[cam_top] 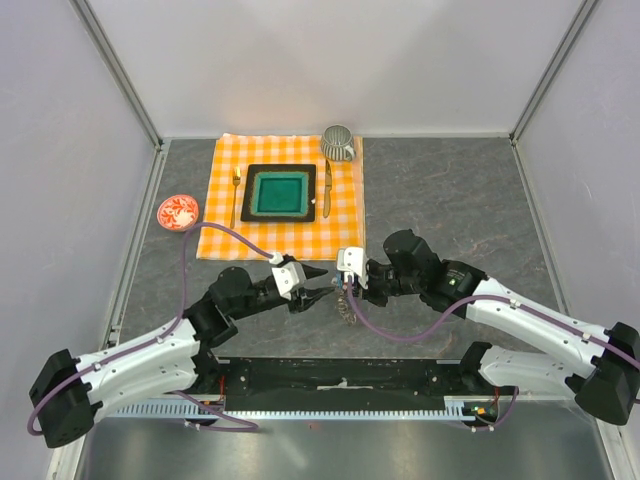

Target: Put the keys on the keyring

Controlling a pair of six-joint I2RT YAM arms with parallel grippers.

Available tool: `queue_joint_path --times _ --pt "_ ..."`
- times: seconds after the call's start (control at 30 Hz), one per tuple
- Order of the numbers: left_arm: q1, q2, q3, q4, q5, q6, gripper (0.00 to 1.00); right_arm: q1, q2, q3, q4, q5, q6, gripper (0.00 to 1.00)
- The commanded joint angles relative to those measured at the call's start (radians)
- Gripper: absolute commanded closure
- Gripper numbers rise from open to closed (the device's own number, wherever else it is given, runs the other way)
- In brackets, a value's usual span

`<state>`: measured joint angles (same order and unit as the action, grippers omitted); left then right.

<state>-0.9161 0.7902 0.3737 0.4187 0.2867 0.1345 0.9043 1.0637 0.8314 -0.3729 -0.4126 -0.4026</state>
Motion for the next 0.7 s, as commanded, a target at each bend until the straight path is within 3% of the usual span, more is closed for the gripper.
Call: queue_joint_path --times 0.0,0.27,0.67 --pt "0.010 0.035 0.030 -0.015 0.086 0.073 0.51 0.010 0.007 0.044 0.023 0.012 -0.030 1.00" --pt "0.010 0.110 0.060 -0.044 0.157 0.116 0.53 0.033 0.025 0.048 0.023 0.011 -0.031 1.00" --pt "0.010 0.199 0.120 -0.133 0.204 0.152 0.72 0.045 0.027 0.048 0.022 0.008 -0.036 1.00"
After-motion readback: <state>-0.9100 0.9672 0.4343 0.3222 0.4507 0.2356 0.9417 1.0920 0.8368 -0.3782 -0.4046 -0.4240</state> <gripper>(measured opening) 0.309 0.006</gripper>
